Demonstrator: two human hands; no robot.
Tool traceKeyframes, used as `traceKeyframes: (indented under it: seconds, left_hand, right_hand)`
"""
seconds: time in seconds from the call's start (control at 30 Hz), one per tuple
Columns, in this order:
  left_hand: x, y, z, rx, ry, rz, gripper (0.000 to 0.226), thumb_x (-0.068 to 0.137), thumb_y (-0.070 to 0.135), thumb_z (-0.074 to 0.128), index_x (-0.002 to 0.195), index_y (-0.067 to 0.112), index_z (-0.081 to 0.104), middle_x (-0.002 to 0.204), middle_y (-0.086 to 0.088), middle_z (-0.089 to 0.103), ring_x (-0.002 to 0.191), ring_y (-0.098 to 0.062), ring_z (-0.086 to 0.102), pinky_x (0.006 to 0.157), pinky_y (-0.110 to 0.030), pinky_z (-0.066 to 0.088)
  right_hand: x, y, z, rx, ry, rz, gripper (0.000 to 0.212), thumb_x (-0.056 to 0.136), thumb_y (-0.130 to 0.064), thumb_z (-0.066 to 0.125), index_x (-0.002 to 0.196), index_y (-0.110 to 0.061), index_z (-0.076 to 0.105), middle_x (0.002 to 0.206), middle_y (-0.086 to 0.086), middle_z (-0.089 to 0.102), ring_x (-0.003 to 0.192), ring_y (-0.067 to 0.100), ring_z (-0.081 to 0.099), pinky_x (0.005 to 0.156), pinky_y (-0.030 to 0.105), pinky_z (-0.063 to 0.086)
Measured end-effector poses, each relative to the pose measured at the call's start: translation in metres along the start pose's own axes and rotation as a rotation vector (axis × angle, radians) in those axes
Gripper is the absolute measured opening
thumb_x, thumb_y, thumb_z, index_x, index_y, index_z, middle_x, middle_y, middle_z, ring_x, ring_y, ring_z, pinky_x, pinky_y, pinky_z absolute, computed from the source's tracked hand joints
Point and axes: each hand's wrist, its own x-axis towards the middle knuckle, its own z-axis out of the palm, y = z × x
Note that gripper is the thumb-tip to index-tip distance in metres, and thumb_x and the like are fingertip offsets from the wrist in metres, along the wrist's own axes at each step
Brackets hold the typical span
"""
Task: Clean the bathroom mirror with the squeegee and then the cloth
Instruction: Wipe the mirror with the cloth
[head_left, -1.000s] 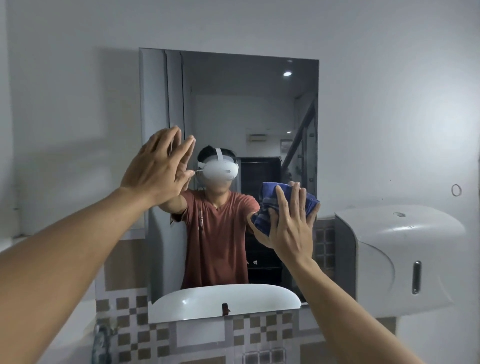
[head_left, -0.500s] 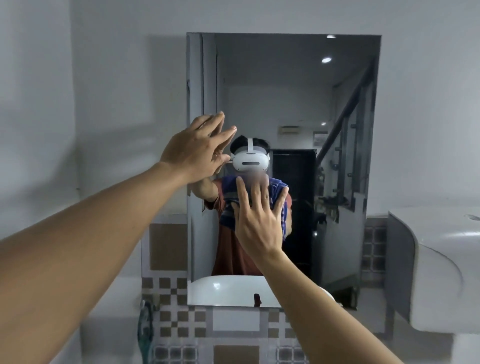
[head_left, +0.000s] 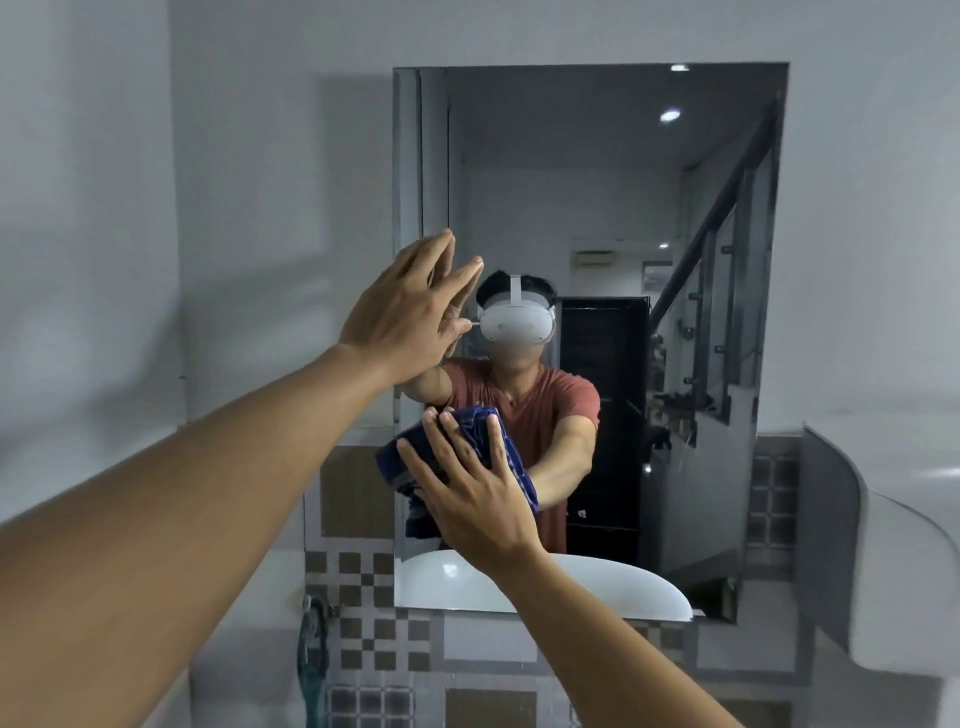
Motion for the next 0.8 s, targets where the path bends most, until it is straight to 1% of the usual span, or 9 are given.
traceKeyframes:
  seconds: [0.1, 0.2, 0.33, 0.4, 0.47, 0.53, 0.57, 0.7, 0.8]
  left_hand:
    - [-0.019, 0.004, 0.002, -0.002, 0.016, -0.034, 0.071, 0.091, 0.044, 0.063, 0.152, 0.019, 0.035, 0.157, -0.018, 0.029, 0.144, -0.033, 0.029, 0.111, -0.045, 0.041]
    - [-0.041, 0.011, 0.009, -0.042, -0.011, -0.044, 0.07, 0.091, 0.044, 0.063, 0.151, 0.018, 0.037, 0.158, -0.016, 0.027, 0.146, -0.033, 0.027, 0.108, -0.048, 0.046]
    - [-0.062, 0.022, 0.016, -0.102, -0.069, -0.055, 0.077, 0.089, 0.047, 0.065, 0.153, 0.019, 0.035, 0.164, -0.012, 0.02, 0.15, -0.028, 0.021, 0.105, -0.049, 0.048]
    - [-0.067, 0.027, 0.017, -0.136, -0.084, -0.064, 0.081, 0.086, 0.051, 0.066, 0.154, 0.021, 0.034, 0.165, -0.012, 0.015, 0.152, -0.028, 0.017, 0.101, -0.051, 0.049]
    - [-0.071, 0.032, 0.019, -0.16, -0.118, -0.066, 0.088, 0.082, 0.057, 0.067, 0.155, 0.024, 0.031, 0.166, -0.011, 0.008, 0.153, -0.028, 0.01, 0.104, -0.052, 0.043]
    - [-0.073, 0.036, 0.022, -0.177, -0.15, -0.07, 0.095, 0.078, 0.063, 0.068, 0.156, 0.027, 0.027, 0.167, -0.011, 0.001, 0.153, -0.028, 0.002, 0.109, -0.048, 0.03]
    - [-0.074, 0.038, 0.023, -0.182, -0.152, -0.075, 0.097, 0.077, 0.064, 0.068, 0.156, 0.027, 0.026, 0.167, -0.012, -0.001, 0.153, -0.028, 0.0, 0.109, -0.045, 0.025]
    - [-0.076, 0.042, 0.026, -0.19, -0.151, -0.104, 0.104, 0.074, 0.064, 0.072, 0.157, 0.027, 0.022, 0.167, -0.01, -0.003, 0.153, -0.028, -0.001, 0.11, -0.045, 0.023]
    - [-0.075, 0.044, 0.025, -0.195, -0.155, -0.119, 0.105, 0.074, 0.063, 0.074, 0.158, 0.027, 0.021, 0.167, -0.01, -0.004, 0.153, -0.028, -0.002, 0.11, -0.045, 0.022]
  right_hand:
    - [-0.026, 0.004, 0.005, -0.01, 0.013, 0.03, 0.055, 0.106, -0.041, 0.033, 0.157, -0.022, 0.03, 0.165, 0.014, 0.025, 0.154, 0.029, 0.018, 0.122, 0.062, 0.005]
    - [-0.043, 0.015, 0.0, -0.02, 0.016, 0.102, 0.055, 0.105, -0.04, 0.039, 0.157, -0.024, 0.03, 0.165, 0.012, 0.024, 0.154, 0.027, 0.019, 0.122, 0.06, 0.003]
    - [-0.054, 0.041, -0.014, -0.031, 0.019, 0.173, 0.055, 0.106, -0.04, 0.037, 0.158, -0.025, 0.027, 0.167, 0.012, 0.02, 0.155, 0.028, 0.016, 0.121, 0.064, 0.01]
    - [-0.059, 0.058, -0.021, -0.048, 0.028, 0.225, 0.056, 0.106, -0.042, 0.033, 0.159, -0.025, 0.025, 0.166, 0.013, 0.019, 0.155, 0.029, 0.015, 0.121, 0.063, 0.007]
    - [-0.063, 0.075, -0.026, -0.061, 0.032, 0.28, 0.056, 0.106, -0.044, 0.025, 0.159, -0.026, 0.023, 0.167, 0.014, 0.018, 0.155, 0.029, 0.009, 0.122, 0.062, 0.002]
    - [-0.068, 0.091, -0.03, -0.061, 0.04, 0.338, 0.057, 0.106, -0.046, 0.019, 0.159, -0.026, 0.021, 0.166, 0.015, 0.018, 0.155, 0.029, 0.005, 0.122, 0.064, 0.001]
    - [-0.071, 0.098, -0.031, -0.065, 0.048, 0.366, 0.057, 0.106, -0.047, 0.02, 0.159, -0.026, 0.022, 0.166, 0.015, 0.018, 0.155, 0.029, 0.005, 0.121, 0.065, 0.002]
    - [-0.089, 0.125, -0.035, -0.063, 0.104, 0.473, 0.06, 0.104, -0.042, 0.035, 0.16, -0.024, 0.023, 0.167, 0.014, 0.016, 0.155, 0.031, 0.009, 0.12, 0.067, 0.008]
    - [-0.101, 0.138, -0.04, -0.043, 0.114, 0.54, 0.059, 0.105, -0.046, 0.022, 0.16, -0.025, 0.017, 0.168, 0.013, 0.013, 0.156, 0.03, 0.008, 0.119, 0.068, 0.008]
